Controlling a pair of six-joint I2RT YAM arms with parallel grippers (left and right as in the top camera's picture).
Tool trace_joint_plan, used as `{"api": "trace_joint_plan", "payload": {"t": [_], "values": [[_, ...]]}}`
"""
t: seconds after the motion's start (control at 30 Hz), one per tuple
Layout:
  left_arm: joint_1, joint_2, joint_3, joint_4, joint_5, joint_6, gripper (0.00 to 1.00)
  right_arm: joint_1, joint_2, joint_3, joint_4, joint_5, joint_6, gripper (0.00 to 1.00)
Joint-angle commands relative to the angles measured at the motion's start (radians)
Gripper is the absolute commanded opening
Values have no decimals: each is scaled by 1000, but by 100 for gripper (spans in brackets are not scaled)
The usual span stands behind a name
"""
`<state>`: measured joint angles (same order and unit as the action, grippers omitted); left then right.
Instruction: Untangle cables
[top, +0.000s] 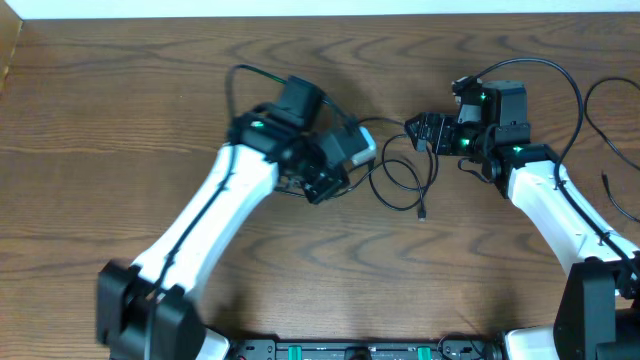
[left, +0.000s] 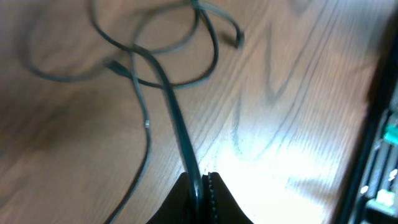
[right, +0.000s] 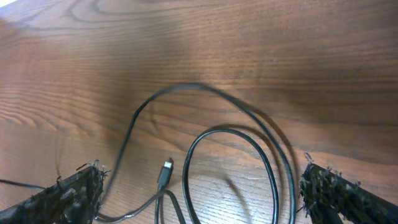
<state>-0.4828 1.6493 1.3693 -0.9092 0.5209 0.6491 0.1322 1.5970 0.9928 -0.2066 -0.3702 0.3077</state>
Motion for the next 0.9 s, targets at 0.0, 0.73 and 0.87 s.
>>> {"api": "trace_joint_plan", "payload": {"t": [0.0, 0.73, 0.87], "values": [[-68, 100, 9, 6, -66, 89, 8, -2, 2, 5, 6, -6, 14, 99], [-192, -39, 9, 44, -292, 68, 85, -27, 2, 5, -19, -6, 13, 99], [-135, -87, 9, 68, -381, -82, 85, -27, 2, 5, -34, -6, -1, 99]]}}
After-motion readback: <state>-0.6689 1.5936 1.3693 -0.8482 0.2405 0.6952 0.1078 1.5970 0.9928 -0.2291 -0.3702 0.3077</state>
